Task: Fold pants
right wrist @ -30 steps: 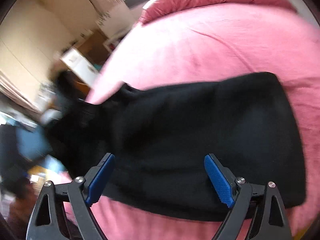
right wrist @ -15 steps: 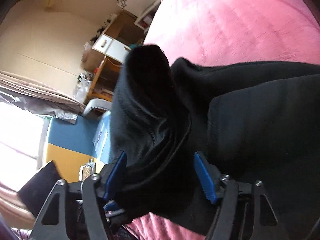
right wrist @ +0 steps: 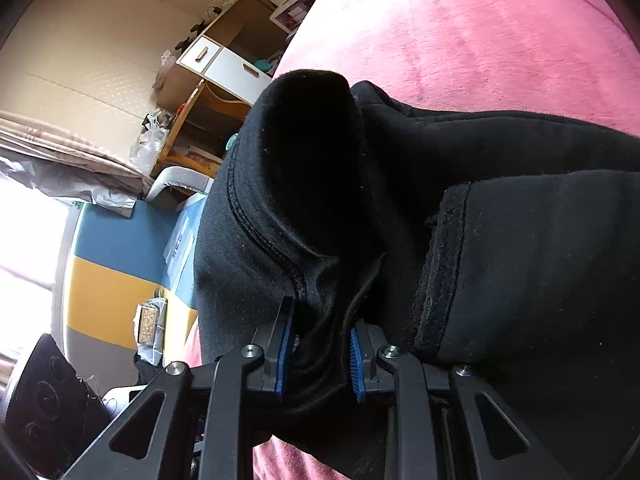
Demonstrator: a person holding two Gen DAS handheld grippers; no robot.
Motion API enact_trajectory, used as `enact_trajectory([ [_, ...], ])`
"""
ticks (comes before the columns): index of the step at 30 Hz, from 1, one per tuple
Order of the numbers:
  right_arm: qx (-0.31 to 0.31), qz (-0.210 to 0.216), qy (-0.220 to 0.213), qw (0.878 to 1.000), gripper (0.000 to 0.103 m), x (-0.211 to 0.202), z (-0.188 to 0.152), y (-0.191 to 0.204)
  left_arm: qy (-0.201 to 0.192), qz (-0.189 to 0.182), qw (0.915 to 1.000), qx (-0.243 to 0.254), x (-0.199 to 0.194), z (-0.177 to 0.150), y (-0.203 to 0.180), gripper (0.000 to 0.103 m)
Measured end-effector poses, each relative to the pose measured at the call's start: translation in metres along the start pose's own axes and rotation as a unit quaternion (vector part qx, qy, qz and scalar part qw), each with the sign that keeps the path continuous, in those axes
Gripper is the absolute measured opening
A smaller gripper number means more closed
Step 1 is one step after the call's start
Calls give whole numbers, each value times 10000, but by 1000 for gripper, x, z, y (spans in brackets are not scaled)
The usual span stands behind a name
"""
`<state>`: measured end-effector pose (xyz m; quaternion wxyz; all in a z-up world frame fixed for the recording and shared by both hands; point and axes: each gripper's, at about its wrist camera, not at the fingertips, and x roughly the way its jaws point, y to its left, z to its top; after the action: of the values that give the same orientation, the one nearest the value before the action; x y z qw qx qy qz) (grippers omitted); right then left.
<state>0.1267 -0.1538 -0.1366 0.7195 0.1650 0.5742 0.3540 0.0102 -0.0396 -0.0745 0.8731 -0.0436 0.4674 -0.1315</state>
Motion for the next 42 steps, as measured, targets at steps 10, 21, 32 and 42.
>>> enact_trajectory([
  [10, -335, -203, -25, 9992, 18, -5, -2, 19, -34, 126, 9999, -64, -7, -5, -2, 16],
  [21, -683, -262, -277, 9969, 14, -26, -2, 42, -395, -619, 9966, -385, -41, -11, 15, 21],
  [32, -740, -60, -427, 9963, 13, -48, 2, 50, -1296, -908, 9559, -2473, -103, -18, 151, 29],
  [42, -1153, 327, -938, 9884, 13, -111, -5, 92, -813, -573, 9654, -2411, -66, -8, 141, 31],
])
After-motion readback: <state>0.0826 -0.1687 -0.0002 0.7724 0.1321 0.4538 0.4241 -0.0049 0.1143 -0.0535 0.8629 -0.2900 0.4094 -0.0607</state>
